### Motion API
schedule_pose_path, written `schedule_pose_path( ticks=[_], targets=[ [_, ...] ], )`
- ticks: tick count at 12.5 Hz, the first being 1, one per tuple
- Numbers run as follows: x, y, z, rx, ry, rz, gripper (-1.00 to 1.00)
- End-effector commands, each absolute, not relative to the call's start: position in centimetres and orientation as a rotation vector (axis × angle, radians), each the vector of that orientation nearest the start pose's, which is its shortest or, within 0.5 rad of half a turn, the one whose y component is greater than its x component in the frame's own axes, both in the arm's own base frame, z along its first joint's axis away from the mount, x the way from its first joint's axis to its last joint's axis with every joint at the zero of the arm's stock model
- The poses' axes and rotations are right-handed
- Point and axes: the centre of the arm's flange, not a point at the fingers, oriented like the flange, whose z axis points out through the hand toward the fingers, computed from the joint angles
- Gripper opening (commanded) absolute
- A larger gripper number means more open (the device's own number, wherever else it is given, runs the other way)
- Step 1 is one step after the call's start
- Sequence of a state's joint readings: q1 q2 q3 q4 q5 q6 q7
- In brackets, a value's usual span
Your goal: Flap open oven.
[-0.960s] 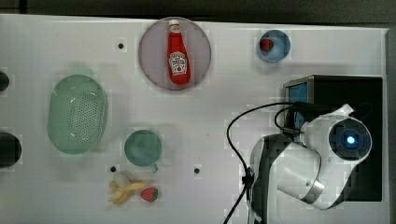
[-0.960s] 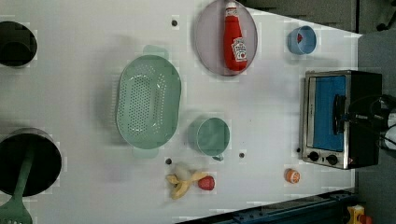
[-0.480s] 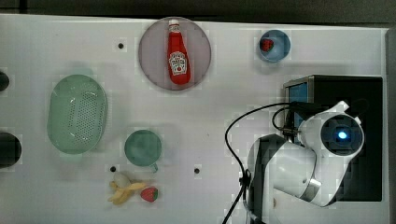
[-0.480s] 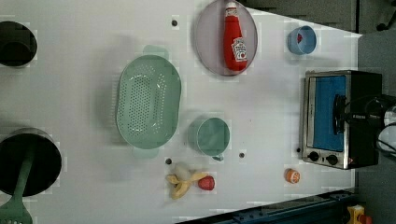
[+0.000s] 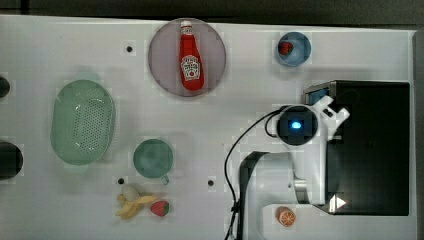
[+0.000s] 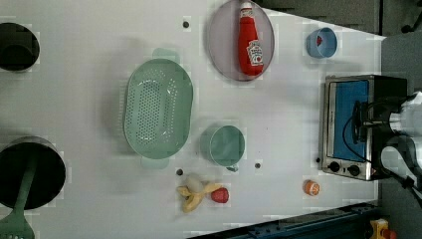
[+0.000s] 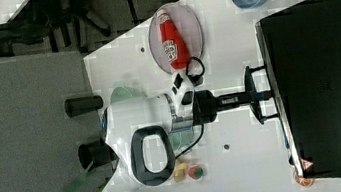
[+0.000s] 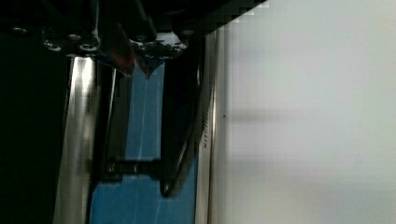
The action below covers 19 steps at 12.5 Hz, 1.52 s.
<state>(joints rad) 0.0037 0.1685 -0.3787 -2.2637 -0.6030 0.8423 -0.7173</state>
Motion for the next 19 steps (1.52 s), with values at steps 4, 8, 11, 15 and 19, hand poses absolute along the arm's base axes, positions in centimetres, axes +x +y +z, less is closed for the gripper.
schedule_pose_path(
  ticks=[4, 8, 11, 15, 19],
  targets=[
    [50.7, -11.7, 25.7, -3.636, 0.153, 0.177, -0.65],
    [50.6, -7.1, 21.3, -3.758, 0.180, 0.149, -0.65],
    [50.3, -3.9, 17.3, -3.883, 0.166, 0.097, -0.65],
    [49.6, -1.6, 12.1, -3.957, 0.072, 0.107, -0.65],
    [50.2, -1.1, 9.2, -3.960, 0.074, 0.117, -0.65]
  ],
)
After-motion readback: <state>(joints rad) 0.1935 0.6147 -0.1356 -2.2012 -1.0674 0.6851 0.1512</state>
